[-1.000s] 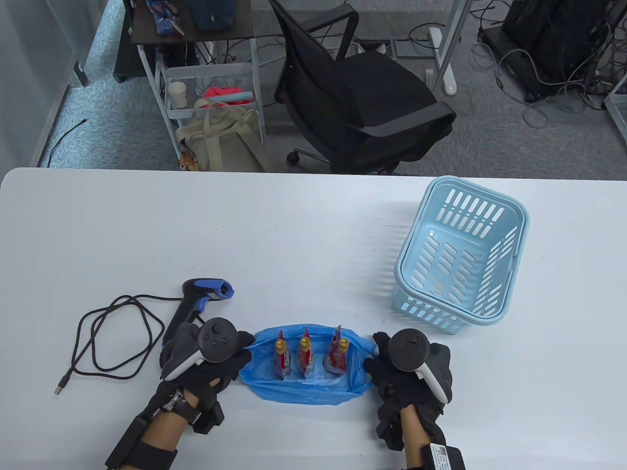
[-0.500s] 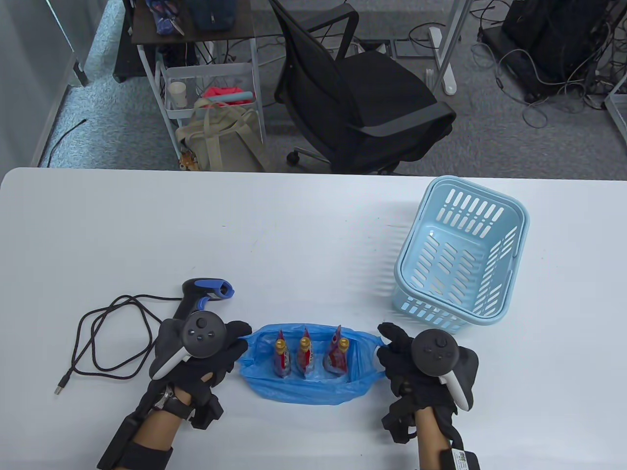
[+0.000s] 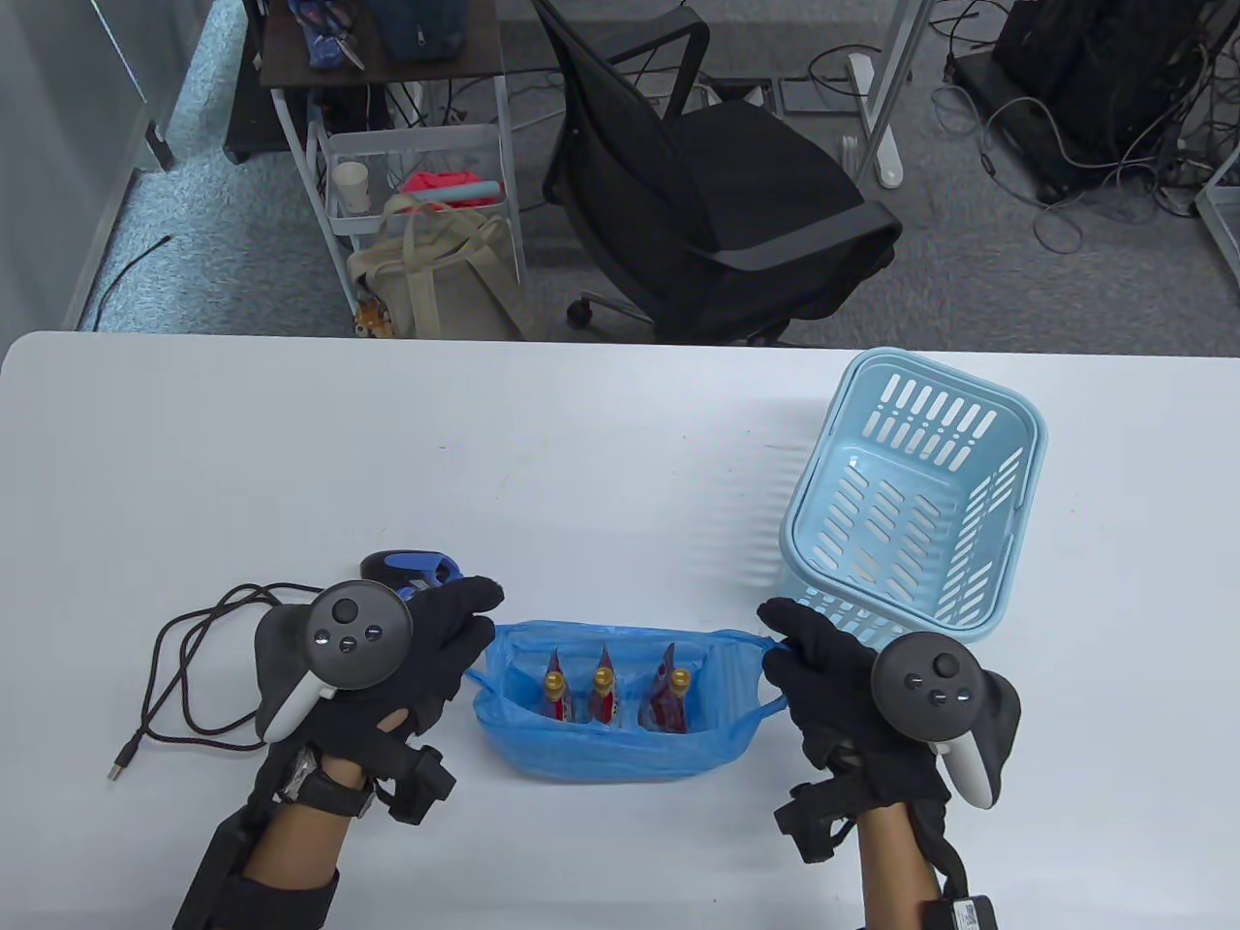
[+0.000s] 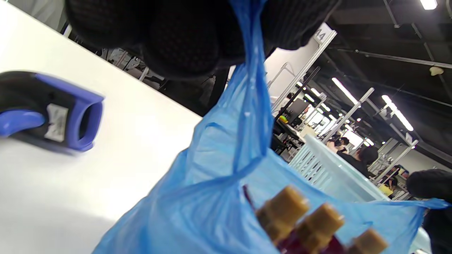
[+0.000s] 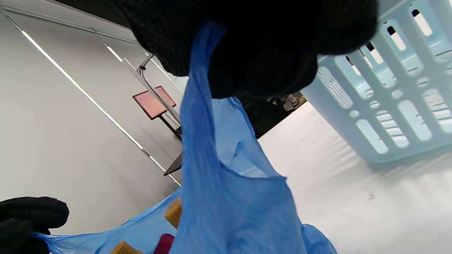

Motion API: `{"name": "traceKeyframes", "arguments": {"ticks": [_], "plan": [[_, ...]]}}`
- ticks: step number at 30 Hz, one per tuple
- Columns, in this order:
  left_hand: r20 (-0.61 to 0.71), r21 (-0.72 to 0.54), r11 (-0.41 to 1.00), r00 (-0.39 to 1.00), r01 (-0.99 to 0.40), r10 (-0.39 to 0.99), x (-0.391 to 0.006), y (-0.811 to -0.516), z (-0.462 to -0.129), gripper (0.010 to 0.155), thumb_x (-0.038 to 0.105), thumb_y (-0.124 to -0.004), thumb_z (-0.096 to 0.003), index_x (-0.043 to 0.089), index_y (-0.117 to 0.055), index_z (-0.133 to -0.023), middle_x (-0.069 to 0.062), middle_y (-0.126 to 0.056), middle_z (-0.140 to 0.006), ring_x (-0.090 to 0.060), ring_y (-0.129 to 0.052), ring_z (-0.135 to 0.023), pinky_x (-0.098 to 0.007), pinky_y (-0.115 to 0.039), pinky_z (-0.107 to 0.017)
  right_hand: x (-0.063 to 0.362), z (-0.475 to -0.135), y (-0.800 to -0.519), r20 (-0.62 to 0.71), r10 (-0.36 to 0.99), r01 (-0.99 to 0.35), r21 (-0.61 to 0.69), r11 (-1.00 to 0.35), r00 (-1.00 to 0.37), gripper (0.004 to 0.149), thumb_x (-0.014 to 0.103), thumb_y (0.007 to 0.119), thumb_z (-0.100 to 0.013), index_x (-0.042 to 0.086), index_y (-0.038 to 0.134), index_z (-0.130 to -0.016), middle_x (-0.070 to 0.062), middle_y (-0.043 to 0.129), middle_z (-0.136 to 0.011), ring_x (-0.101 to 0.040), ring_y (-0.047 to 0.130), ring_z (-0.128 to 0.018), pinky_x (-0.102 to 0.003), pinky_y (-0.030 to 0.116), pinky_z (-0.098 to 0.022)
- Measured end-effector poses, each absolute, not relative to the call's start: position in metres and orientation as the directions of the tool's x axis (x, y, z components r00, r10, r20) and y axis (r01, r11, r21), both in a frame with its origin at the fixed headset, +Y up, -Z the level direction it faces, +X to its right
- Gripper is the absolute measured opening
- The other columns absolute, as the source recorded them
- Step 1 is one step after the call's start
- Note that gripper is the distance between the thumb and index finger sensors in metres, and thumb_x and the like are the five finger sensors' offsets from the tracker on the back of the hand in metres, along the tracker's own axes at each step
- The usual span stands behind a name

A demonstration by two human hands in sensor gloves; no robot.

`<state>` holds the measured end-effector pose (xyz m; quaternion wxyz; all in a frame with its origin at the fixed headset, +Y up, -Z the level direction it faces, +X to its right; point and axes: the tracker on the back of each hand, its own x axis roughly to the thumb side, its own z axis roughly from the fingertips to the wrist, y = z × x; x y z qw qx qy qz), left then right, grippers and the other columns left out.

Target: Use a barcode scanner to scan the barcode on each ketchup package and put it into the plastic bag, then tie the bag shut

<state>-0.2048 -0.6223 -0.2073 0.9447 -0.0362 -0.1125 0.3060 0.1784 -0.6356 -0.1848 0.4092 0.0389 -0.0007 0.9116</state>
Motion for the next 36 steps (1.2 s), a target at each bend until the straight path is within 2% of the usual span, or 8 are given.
{"name": "traceKeyframes", "arguments": {"ticks": [12, 25, 29, 33, 36], "plan": [[0.278, -0.021, 0.791, 0.757, -0.611, 0.592, -0.196, -0.573, -0.198, 0.050, 0.040, -0.075, -0.0497, 0.022, -0.076, -0.096, 0.005, -0.090, -0.071, -0.022, -0.099, -0.049, -0.043, -0.083, -0.045, 0.170, -0.181, -0.587, 0.181, 0.758, -0.768, 0.023, -0.640, -0.627, 0.044, 0.023, 0.083, -0.051, 0.015, 0.076, -0.094, -0.011, 0.091, -0.072, -0.036, 0.090, -0.059, -0.044, 0.079, -0.041], [0.327, 0.034, 0.802, 0.765, -0.597, 0.555, -0.190, -0.560, -0.186, 0.050, 0.040, -0.076, -0.0493, 0.023, -0.076, -0.096, 0.005, -0.090, -0.073, -0.023, -0.099, -0.052, -0.044, -0.083, -0.047, 0.164, -0.176, -0.579, 0.217, 0.756, -0.769, 0.034, -0.638, -0.618, 0.039, 0.024, 0.083, -0.051, 0.015, 0.080, -0.089, -0.012, 0.091, -0.073, -0.037, 0.090, -0.059, -0.045, 0.078, -0.041], [0.351, 0.019, 0.799, 0.752, -0.601, 0.558, -0.192, -0.561, -0.182, 0.060, 0.048, -0.078, -0.0469, 0.022, -0.073, -0.100, 0.003, -0.088, -0.079, -0.025, -0.099, -0.058, -0.045, -0.082, -0.050, 0.164, -0.175, -0.580, 0.218, 0.755, -0.769, 0.030, -0.639, -0.619, 0.039, 0.024, 0.083, -0.051, 0.014, 0.080, -0.089, -0.012, 0.091, -0.073, -0.037, 0.090, -0.059, -0.045, 0.078, -0.041], [0.385, -0.023, 0.796, 0.729, -0.605, 0.566, -0.198, -0.564, -0.177, 0.078, 0.062, -0.077, -0.0428, 0.021, -0.063, -0.108, -0.001, -0.081, -0.093, -0.032, -0.095, -0.073, -0.050, -0.079, -0.056, 0.164, -0.174, -0.580, 0.215, 0.754, -0.768, 0.030, -0.640, -0.620, 0.040, 0.024, 0.083, -0.051, 0.014, 0.080, -0.090, -0.012, 0.091, -0.073, -0.037, 0.090, -0.059, -0.045, 0.079, -0.041], [0.396, -0.050, 0.786, 0.710, -0.616, 0.582, -0.206, -0.568, -0.175, 0.086, 0.067, -0.075, -0.0413, 0.021, -0.057, -0.111, -0.005, -0.075, -0.101, -0.036, -0.090, -0.084, -0.053, -0.077, -0.061, 0.164, -0.173, -0.580, 0.213, 0.754, -0.768, 0.028, -0.640, -0.621, 0.040, 0.024, 0.082, -0.051, 0.014, 0.080, -0.090, -0.012, 0.091, -0.074, -0.037, 0.090, -0.059, -0.045, 0.078, -0.041]]}}
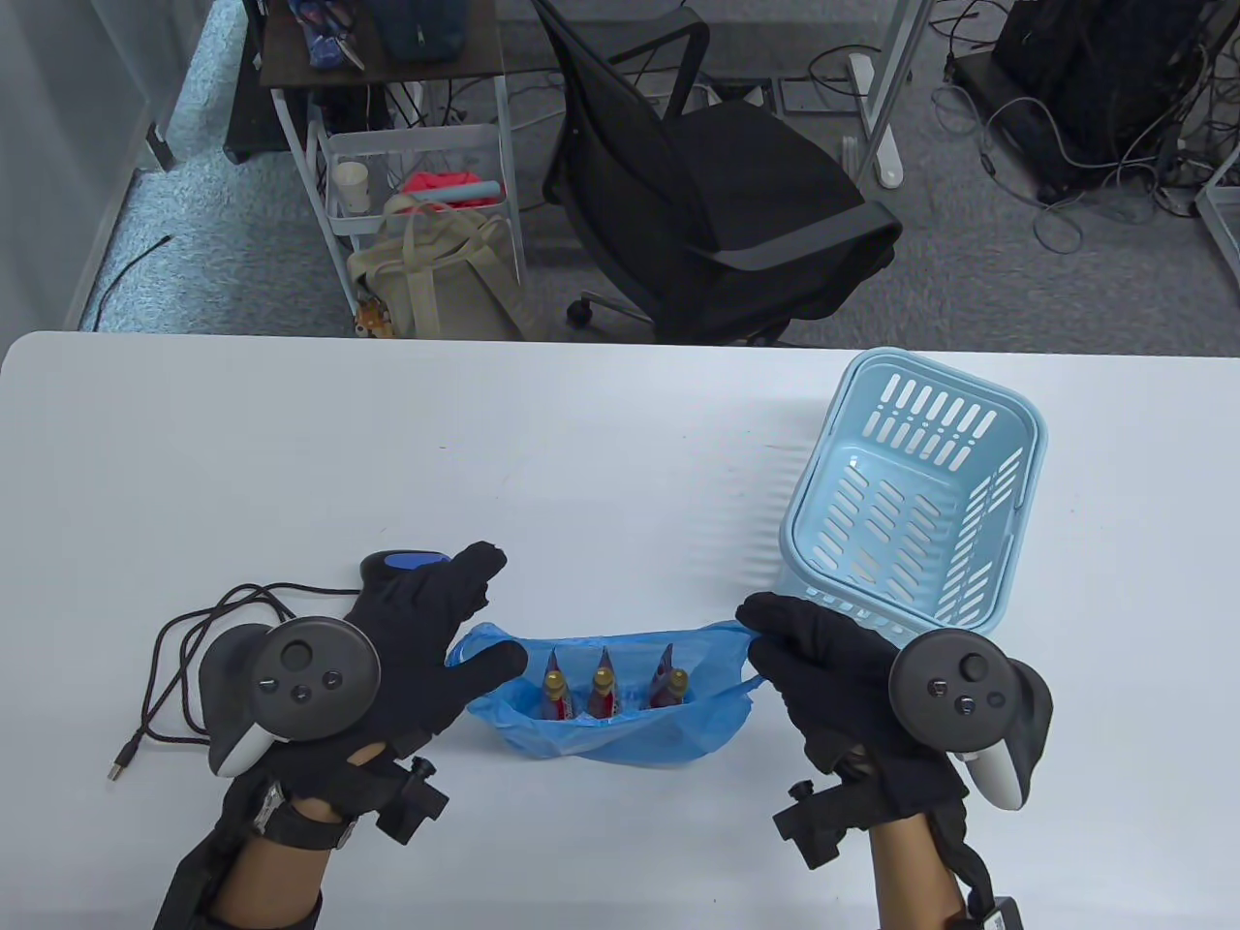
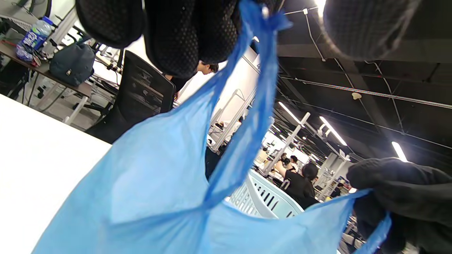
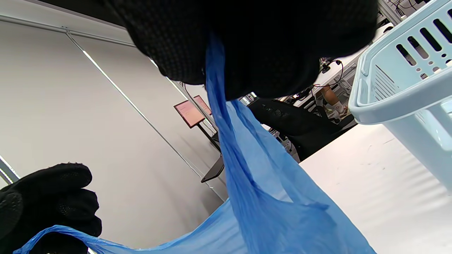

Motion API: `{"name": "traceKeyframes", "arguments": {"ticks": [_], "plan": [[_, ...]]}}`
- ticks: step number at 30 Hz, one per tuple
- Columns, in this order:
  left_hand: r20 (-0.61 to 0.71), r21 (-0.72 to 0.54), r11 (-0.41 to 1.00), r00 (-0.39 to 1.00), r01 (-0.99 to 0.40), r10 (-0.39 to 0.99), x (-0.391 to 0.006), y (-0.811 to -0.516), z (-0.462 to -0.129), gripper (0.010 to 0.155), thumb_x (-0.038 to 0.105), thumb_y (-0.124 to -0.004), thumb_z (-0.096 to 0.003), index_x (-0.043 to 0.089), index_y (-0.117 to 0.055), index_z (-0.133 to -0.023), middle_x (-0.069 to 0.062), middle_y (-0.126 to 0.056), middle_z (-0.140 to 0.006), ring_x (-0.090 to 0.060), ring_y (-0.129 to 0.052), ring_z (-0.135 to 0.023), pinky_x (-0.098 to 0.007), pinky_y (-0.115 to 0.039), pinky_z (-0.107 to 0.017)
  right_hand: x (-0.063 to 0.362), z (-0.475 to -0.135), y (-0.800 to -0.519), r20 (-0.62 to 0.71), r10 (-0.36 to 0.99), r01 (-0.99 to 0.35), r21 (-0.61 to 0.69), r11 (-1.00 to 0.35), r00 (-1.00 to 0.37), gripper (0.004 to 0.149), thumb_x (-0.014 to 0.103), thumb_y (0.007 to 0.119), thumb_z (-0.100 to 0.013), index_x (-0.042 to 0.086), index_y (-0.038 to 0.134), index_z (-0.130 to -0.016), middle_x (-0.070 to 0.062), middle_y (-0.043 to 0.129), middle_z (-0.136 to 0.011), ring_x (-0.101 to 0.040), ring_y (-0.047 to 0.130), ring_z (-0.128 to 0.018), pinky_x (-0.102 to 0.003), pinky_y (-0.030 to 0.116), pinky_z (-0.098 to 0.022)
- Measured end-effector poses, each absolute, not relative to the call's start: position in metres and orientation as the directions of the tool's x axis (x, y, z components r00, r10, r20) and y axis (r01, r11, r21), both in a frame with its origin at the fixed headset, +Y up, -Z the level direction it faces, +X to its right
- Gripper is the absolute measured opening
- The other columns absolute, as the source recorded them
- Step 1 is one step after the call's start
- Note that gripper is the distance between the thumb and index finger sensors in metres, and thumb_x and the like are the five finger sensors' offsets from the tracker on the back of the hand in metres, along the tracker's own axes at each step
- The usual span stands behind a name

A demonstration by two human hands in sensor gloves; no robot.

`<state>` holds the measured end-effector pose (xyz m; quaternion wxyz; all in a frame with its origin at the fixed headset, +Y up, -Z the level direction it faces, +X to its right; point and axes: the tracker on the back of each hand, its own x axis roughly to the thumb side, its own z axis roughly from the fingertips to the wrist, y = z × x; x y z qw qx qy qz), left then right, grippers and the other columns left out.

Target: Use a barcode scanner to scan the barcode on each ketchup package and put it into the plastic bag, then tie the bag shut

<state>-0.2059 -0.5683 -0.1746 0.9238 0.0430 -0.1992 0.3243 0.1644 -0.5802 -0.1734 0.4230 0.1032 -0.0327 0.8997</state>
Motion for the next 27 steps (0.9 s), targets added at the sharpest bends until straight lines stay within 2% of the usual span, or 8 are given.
{"name": "traceKeyframes", "arguments": {"ticks": [5, 10, 14, 19, 23, 27], "plan": [[0.405, -0.135, 0.735, 0.640, -0.665, 0.653, -0.225, -0.582, -0.173, 0.097, 0.073, -0.072, -0.0386, 0.021, -0.046, -0.116, -0.009, -0.060, -0.113, -0.043, -0.073, -0.103, -0.060, -0.068, -0.070, 0.165, -0.173, -0.581, 0.212, 0.756, -0.769, 0.029, -0.638, -0.619, 0.040, 0.024, 0.082, -0.052, 0.014, 0.079, -0.090, -0.012, 0.091, -0.074, -0.037, 0.090, -0.060, -0.045, 0.078, -0.041], [0.397, -0.215, 0.705, 0.599, -0.676, 0.696, -0.238, -0.602, -0.174, 0.109, 0.077, -0.075, -0.0331, 0.022, -0.035, -0.118, -0.012, -0.044, -0.120, -0.046, -0.053, -0.114, -0.066, -0.059, -0.074, 0.165, -0.173, -0.581, 0.209, 0.757, -0.769, 0.030, -0.638, -0.620, 0.040, 0.024, 0.082, -0.051, 0.014, 0.079, -0.090, -0.012, 0.091, -0.074, -0.037, 0.090, -0.060, -0.045, 0.079, -0.041], [0.391, -0.315, 0.665, 0.545, -0.678, 0.741, -0.244, -0.622, -0.180, 0.114, 0.075, -0.080, -0.0293, 0.023, -0.031, -0.118, -0.012, -0.037, -0.122, -0.046, -0.045, -0.116, -0.069, -0.054, -0.076, 0.165, -0.172, -0.581, 0.206, 0.753, -0.765, 0.029, -0.643, -0.625, 0.040, 0.024, 0.082, -0.052, 0.014, 0.079, -0.090, -0.012, 0.091, -0.074, -0.038, 0.090, -0.060, -0.045, 0.078, -0.041], [0.372, -0.382, 0.669, 0.556, -0.638, 0.743, -0.237, -0.646, -0.191, 0.117, 0.070, -0.087, -0.0278, 0.024, -0.027, -0.118, -0.010, -0.034, -0.122, -0.047, -0.042, -0.117, -0.069, -0.053, -0.077, 0.166, -0.172, -0.581, 0.202, 0.752, -0.764, 0.030, -0.645, -0.627, 0.040, 0.024, 0.082, -0.052, 0.014, 0.079, -0.091, -0.012, 0.091, -0.074, -0.037, 0.089, -0.060, -0.045, 0.078, -0.041], [0.346, -0.373, 0.612, 0.508, -0.697, 0.789, -0.221, -0.661, -0.202, 0.108, 0.058, -0.092, -0.0312, 0.027, -0.034, -0.116, -0.004, -0.048, -0.117, -0.042, -0.053, -0.113, -0.065, -0.056, -0.076, 0.166, -0.172, -0.582, 0.203, 0.756, -0.767, 0.034, -0.641, -0.623, 0.041, 0.024, 0.082, -0.052, 0.014, 0.079, -0.091, -0.012, 0.090, -0.075, -0.038, 0.089, -0.060, -0.045, 0.078, -0.042], [0.333, -0.355, 0.580, 0.480, -0.734, 0.811, -0.210, -0.667, -0.210, 0.087, 0.049, -0.090, -0.0385, 0.029, -0.049, -0.113, 0.002, -0.067, -0.104, -0.035, -0.070, -0.102, -0.061, -0.060, -0.075, 0.166, -0.170, -0.582, 0.209, 0.754, -0.765, 0.038, -0.643, -0.623, 0.041, 0.024, 0.082, -0.052, 0.014, 0.078, -0.092, -0.013, 0.090, -0.075, -0.038, 0.089, -0.060, -0.045, 0.078, -0.042]]}}
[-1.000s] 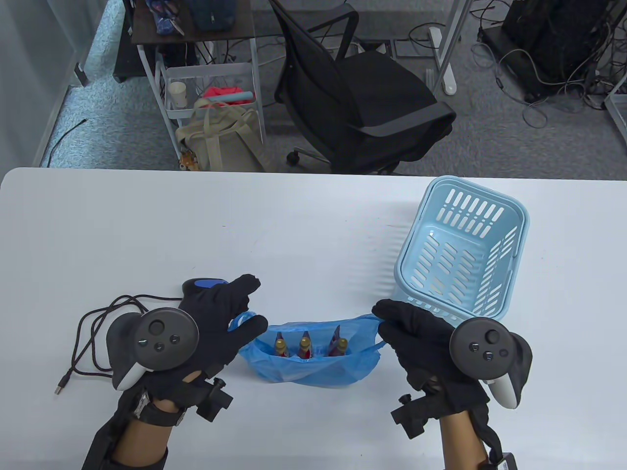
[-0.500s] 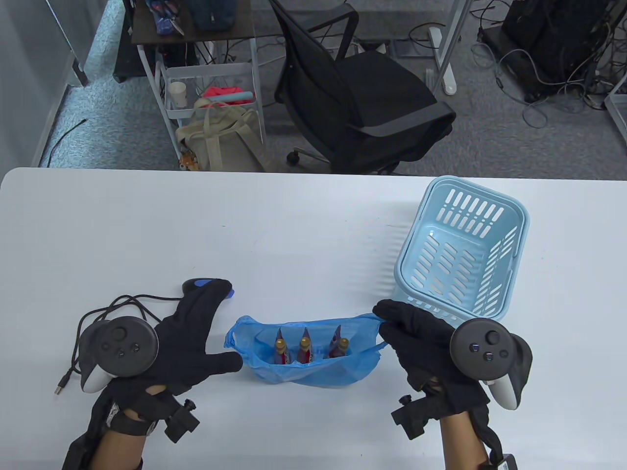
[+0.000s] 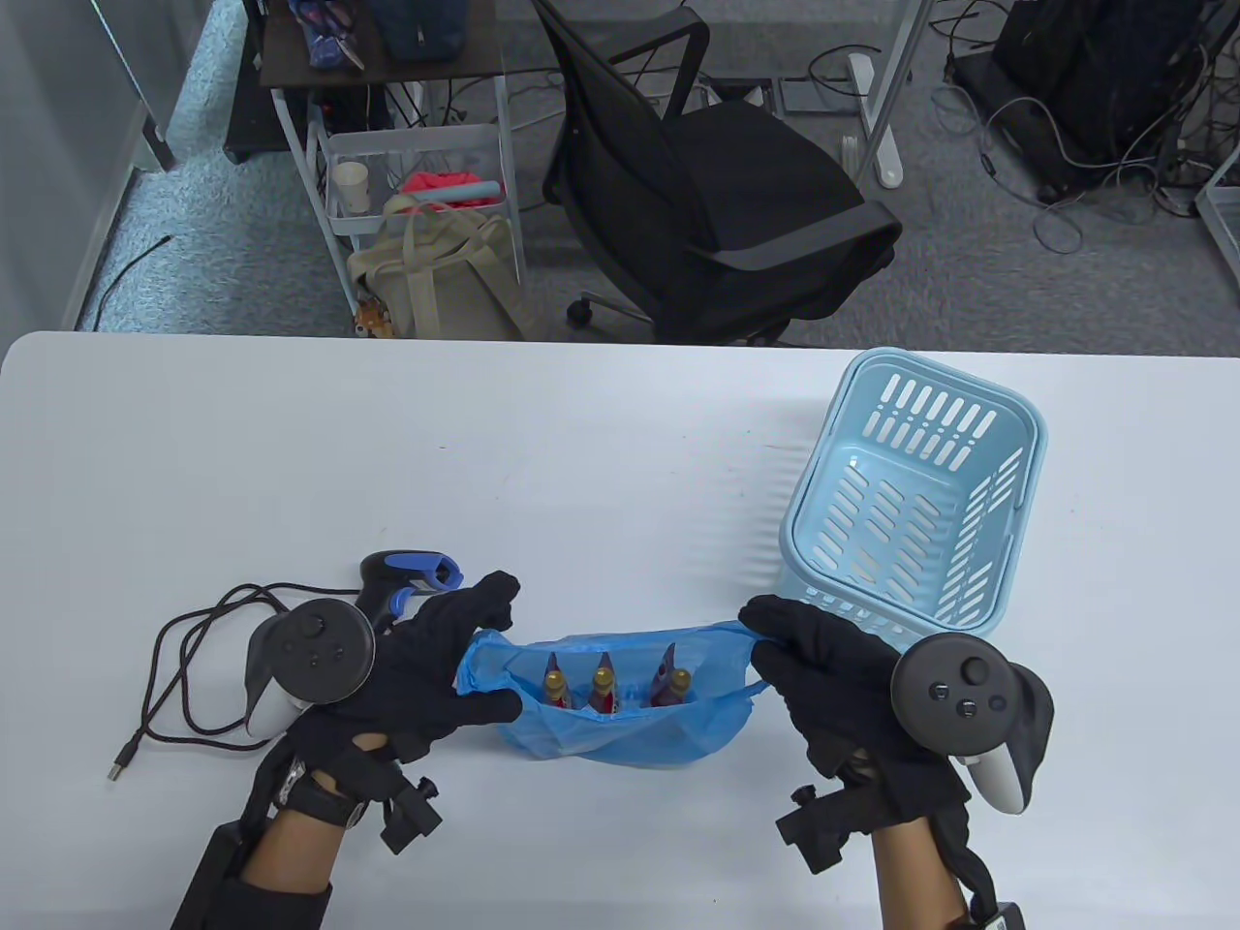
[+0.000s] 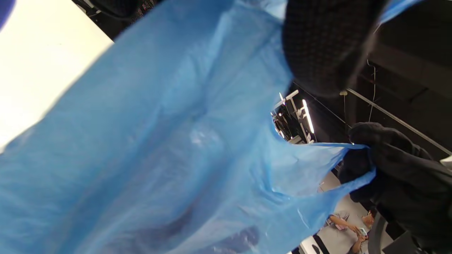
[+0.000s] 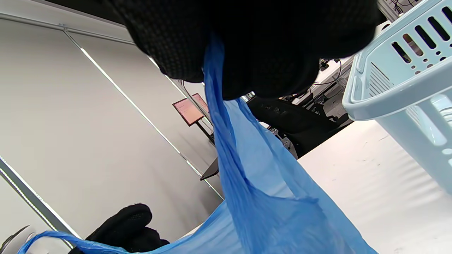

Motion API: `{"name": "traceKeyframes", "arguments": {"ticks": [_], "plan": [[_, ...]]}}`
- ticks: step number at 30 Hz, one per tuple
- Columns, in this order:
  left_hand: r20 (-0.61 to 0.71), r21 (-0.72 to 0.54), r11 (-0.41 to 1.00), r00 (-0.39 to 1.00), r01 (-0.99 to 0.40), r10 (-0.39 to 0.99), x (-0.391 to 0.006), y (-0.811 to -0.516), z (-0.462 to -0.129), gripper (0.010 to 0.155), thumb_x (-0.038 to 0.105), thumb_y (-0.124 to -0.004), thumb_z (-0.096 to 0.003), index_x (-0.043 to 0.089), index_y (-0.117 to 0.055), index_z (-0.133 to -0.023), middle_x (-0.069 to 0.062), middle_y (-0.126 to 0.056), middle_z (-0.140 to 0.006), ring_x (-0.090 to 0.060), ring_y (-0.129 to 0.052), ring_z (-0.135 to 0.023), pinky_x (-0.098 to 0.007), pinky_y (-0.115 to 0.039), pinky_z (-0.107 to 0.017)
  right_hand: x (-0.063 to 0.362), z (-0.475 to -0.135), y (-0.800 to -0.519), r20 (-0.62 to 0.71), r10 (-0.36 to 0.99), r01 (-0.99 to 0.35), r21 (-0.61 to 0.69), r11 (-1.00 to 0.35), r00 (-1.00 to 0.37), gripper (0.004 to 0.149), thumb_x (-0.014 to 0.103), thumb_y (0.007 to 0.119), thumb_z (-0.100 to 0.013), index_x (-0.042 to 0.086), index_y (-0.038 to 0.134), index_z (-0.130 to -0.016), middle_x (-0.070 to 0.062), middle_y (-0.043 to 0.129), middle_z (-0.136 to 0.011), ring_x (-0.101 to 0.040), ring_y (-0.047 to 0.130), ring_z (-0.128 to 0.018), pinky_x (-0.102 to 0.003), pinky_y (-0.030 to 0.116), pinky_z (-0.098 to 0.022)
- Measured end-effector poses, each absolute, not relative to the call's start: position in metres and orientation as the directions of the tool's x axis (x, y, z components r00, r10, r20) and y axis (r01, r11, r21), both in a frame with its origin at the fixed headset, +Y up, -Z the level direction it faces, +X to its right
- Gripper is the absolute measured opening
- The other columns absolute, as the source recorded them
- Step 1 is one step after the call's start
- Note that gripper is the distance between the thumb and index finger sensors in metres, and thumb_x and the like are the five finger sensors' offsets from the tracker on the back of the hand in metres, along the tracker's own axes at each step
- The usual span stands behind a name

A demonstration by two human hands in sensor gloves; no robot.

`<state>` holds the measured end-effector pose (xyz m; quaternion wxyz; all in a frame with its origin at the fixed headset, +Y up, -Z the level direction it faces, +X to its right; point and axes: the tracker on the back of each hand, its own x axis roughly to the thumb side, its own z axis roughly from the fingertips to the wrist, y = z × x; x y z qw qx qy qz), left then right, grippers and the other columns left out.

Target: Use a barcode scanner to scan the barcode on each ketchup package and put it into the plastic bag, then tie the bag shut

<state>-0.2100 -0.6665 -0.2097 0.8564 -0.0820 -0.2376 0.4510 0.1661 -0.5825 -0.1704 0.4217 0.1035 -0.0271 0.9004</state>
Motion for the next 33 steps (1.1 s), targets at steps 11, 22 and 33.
{"name": "traceKeyframes", "arguments": {"ticks": [11, 22, 33], "plan": [[0.302, -0.325, 0.552, 0.469, -0.768, 0.830, -0.204, -0.667, -0.215, 0.045, 0.042, -0.075, -0.0499, 0.028, -0.083, -0.092, 0.005, -0.083, -0.081, -0.030, -0.086, -0.081, -0.057, -0.066, -0.072, 0.183, -0.154, -0.593, 0.331, 0.775, -0.796, 0.103, -0.597, -0.538, 0.066, 0.035, 0.083, -0.051, 0.012, 0.058, -0.108, -0.021, 0.074, -0.098, -0.046, 0.078, -0.080, -0.052, 0.072, -0.054], [0.293, -0.332, 0.536, 0.456, -0.776, 0.841, -0.203, -0.667, -0.216, 0.044, 0.042, -0.074, -0.0505, 0.028, -0.083, -0.092, 0.006, -0.083, -0.081, -0.030, -0.086, -0.081, -0.057, -0.066, -0.072, 0.185, -0.159, -0.667, 0.304, 0.815, -0.744, 0.338, -0.576, -0.493, 0.101, 0.045, 0.087, -0.047, 0.014, 0.019, -0.115, -0.022, 0.030, -0.120, -0.056, 0.037, -0.105, -0.069, 0.046, -0.072], [0.311, -0.321, 0.584, 0.500, -0.745, 0.808, -0.197, -0.662, -0.215, 0.044, 0.042, -0.074, -0.0507, 0.027, -0.083, -0.092, 0.005, -0.082, -0.082, -0.031, -0.085, -0.082, -0.058, -0.066, -0.072, 0.145, -0.187, -0.683, 0.358, 0.875, -0.899, 0.170, -0.403, -0.325, 0.098, 0.045, 0.086, -0.045, 0.018, 0.022, -0.114, -0.019, 0.055, -0.109, -0.049, 0.054, -0.096, -0.065, 0.048, -0.073]]}}
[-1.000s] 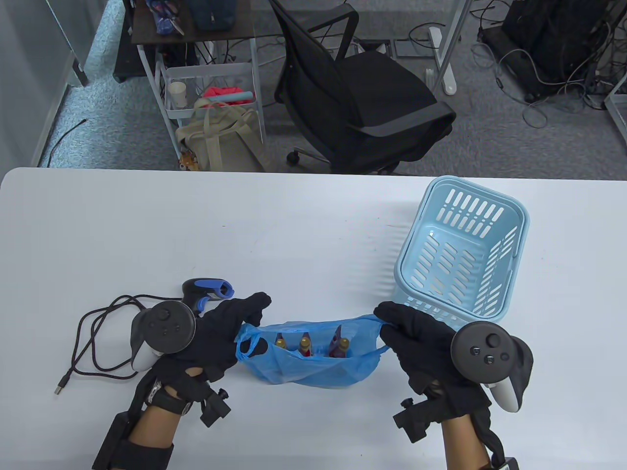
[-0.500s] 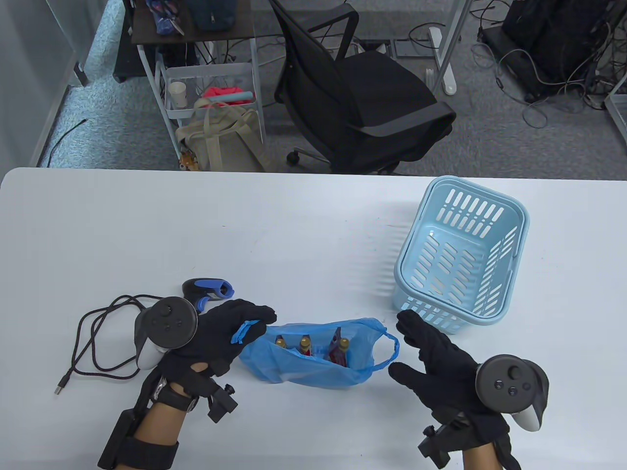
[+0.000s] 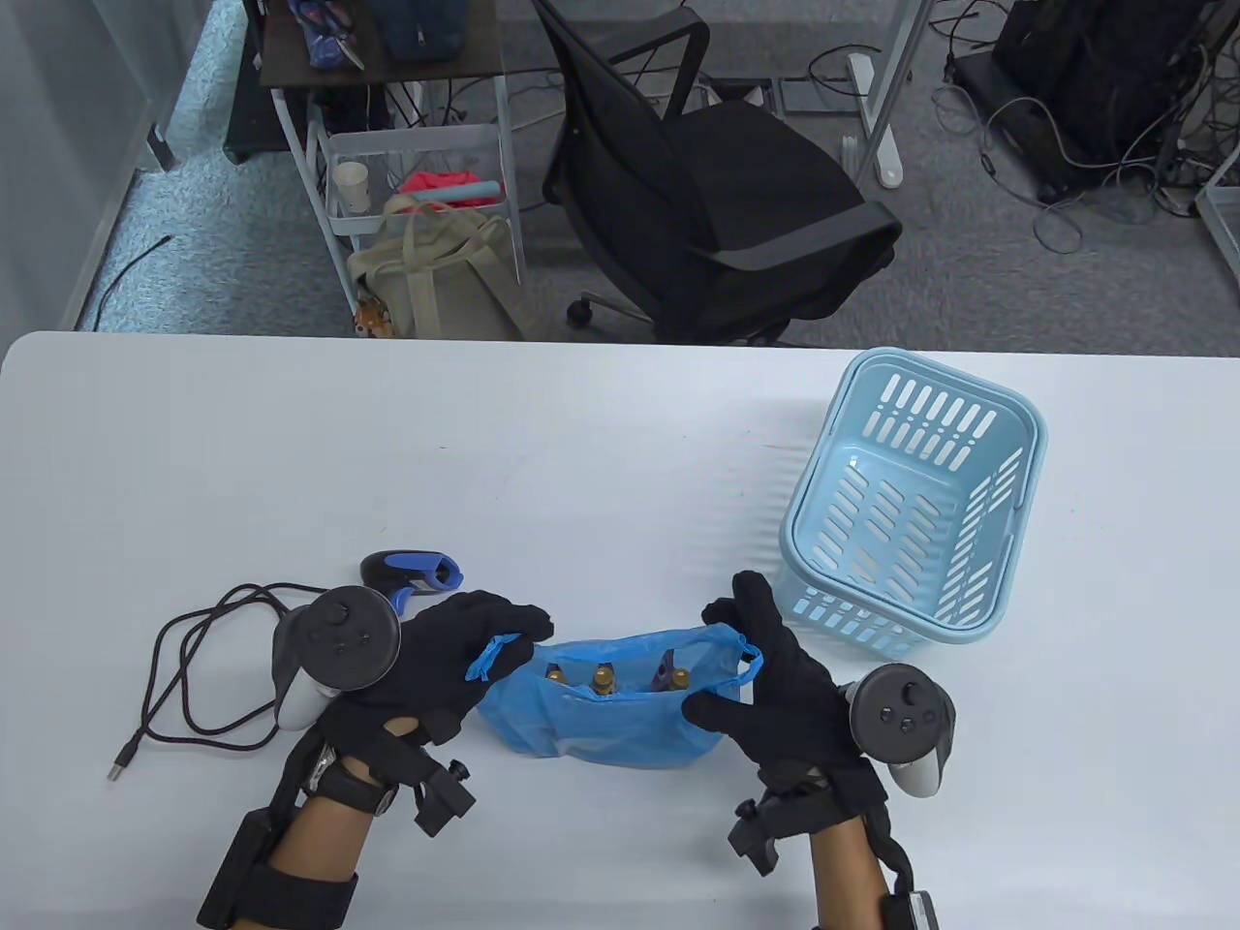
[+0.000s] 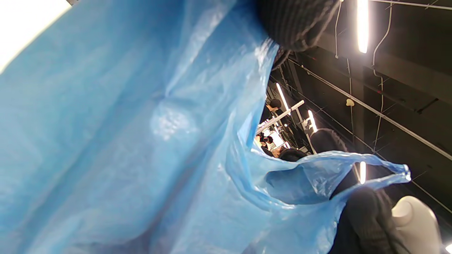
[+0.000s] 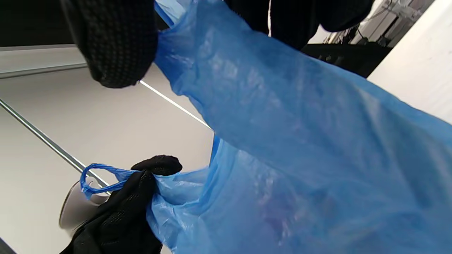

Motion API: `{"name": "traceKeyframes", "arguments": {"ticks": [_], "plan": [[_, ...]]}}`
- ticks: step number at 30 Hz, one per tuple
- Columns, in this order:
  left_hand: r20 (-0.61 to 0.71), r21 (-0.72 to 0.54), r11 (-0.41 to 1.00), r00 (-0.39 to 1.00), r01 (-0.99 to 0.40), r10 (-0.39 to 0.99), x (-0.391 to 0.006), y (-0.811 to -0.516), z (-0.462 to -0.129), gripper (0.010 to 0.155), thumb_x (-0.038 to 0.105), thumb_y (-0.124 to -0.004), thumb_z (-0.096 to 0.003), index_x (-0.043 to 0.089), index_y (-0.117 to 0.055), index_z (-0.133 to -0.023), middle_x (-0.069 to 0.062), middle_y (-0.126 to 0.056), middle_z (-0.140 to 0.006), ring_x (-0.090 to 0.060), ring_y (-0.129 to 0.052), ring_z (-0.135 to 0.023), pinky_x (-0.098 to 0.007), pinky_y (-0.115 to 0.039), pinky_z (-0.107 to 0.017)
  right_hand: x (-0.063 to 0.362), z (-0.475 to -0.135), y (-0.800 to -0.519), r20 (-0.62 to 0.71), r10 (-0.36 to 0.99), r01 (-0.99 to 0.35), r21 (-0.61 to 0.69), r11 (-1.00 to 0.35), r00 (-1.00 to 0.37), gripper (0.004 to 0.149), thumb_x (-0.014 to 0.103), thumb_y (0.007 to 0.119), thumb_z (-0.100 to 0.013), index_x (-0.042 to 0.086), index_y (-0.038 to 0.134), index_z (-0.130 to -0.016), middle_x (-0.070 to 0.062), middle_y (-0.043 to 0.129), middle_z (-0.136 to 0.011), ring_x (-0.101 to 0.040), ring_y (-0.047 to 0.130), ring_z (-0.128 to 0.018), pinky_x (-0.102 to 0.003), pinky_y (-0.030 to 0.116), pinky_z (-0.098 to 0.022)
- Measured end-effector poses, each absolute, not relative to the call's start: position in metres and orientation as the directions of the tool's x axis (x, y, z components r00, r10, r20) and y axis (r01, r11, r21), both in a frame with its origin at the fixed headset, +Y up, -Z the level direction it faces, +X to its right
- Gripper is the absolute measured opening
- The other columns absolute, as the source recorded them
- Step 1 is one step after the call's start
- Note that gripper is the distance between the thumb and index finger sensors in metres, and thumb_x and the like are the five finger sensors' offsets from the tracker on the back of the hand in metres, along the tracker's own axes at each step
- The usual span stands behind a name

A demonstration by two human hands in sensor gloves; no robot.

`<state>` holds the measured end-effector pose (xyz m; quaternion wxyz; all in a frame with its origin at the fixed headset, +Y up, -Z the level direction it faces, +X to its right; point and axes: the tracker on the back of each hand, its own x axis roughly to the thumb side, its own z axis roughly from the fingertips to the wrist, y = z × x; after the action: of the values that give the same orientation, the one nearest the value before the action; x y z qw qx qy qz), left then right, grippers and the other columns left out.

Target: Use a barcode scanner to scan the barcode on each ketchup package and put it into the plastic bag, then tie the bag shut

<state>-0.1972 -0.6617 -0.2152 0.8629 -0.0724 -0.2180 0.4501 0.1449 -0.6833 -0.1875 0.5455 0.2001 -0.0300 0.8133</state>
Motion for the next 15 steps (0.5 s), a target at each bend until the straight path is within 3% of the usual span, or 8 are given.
{"name": "traceKeyframes", "arguments": {"ticks": [6, 10, 15], "plan": [[0.330, -0.319, 0.617, 0.526, -0.719, 0.784, -0.189, -0.657, -0.215, 0.044, 0.042, -0.074, -0.0508, 0.027, -0.084, -0.092, 0.005, -0.082, -0.083, -0.032, -0.085, -0.082, -0.058, -0.066, -0.072, 0.136, -0.191, -0.681, 0.377, 0.852, -0.899, 0.097, -0.427, -0.364, 0.070, 0.038, 0.079, -0.051, 0.021, 0.048, -0.111, -0.015, 0.070, -0.094, -0.044, 0.066, -0.087, -0.062, 0.054, -0.070], [0.357, -0.304, 0.684, 0.587, -0.663, 0.727, -0.180, -0.652, -0.212, 0.044, 0.043, -0.074, -0.0511, 0.027, -0.084, -0.092, 0.003, -0.080, -0.088, -0.033, -0.083, -0.087, -0.059, -0.065, -0.072, 0.131, -0.193, -0.677, 0.377, 0.859, -0.910, 0.088, -0.405, -0.346, 0.045, 0.033, 0.073, -0.055, 0.019, 0.073, -0.097, -0.013, 0.076, -0.086, -0.043, 0.071, -0.082, -0.061, 0.057, -0.068], [0.407, -0.254, 0.814, 0.705, -0.523, 0.580, -0.161, -0.647, -0.207, 0.044, 0.043, -0.072, -0.0517, 0.028, -0.083, -0.092, 0.000, -0.075, -0.098, -0.037, -0.077, -0.096, -0.059, -0.064, -0.073, 0.118, -0.200, -0.673, 0.363, 0.889, -0.911, 0.190, -0.365, -0.280, 0.039, 0.028, 0.074, -0.055, 0.016, 0.079, -0.092, -0.014, 0.079, -0.096, -0.045, 0.073, -0.087, -0.062, 0.058, -0.068]]}}
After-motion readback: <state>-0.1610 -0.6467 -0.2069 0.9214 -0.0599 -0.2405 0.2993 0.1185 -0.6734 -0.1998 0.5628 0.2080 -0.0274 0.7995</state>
